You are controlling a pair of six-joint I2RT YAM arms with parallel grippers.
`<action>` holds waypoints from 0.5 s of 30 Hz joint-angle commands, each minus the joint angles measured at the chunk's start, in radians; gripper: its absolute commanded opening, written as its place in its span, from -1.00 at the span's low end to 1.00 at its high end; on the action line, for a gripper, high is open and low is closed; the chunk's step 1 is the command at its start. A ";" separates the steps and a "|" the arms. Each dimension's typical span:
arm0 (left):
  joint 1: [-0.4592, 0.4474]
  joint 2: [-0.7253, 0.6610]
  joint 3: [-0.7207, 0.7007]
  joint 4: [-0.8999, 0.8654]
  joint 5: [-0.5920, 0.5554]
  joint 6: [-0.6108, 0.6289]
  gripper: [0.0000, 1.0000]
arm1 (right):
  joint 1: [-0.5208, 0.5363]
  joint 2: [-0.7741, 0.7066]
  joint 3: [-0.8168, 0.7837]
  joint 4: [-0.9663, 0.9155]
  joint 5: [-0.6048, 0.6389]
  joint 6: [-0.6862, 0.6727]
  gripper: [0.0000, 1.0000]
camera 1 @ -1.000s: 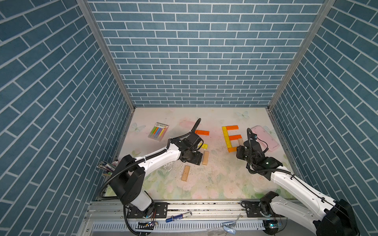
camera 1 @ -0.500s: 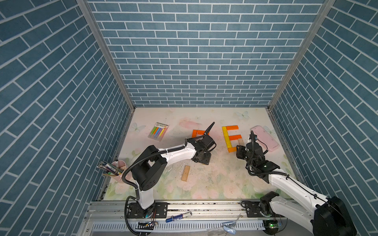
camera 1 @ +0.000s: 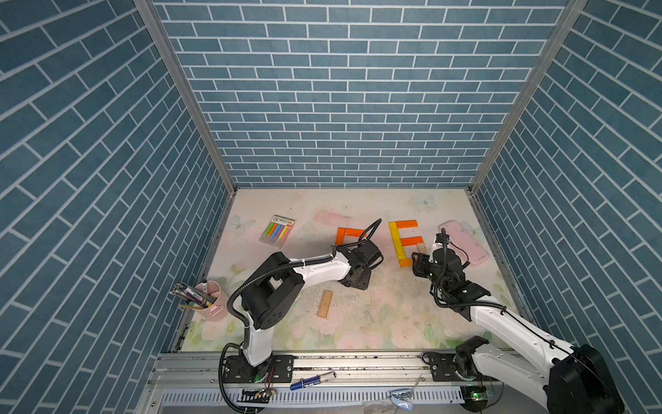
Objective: Assemble the number 6 with building blocks
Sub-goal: Assemble the building block at the center of the board.
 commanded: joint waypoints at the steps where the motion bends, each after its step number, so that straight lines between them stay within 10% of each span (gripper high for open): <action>1: -0.006 0.005 0.014 -0.002 -0.044 -0.027 -0.23 | -0.006 -0.017 -0.010 0.009 -0.011 -0.020 -0.11; 15: -0.001 -0.009 -0.009 -0.004 -0.063 -0.028 -0.36 | -0.012 -0.005 -0.014 0.013 -0.025 -0.012 -0.11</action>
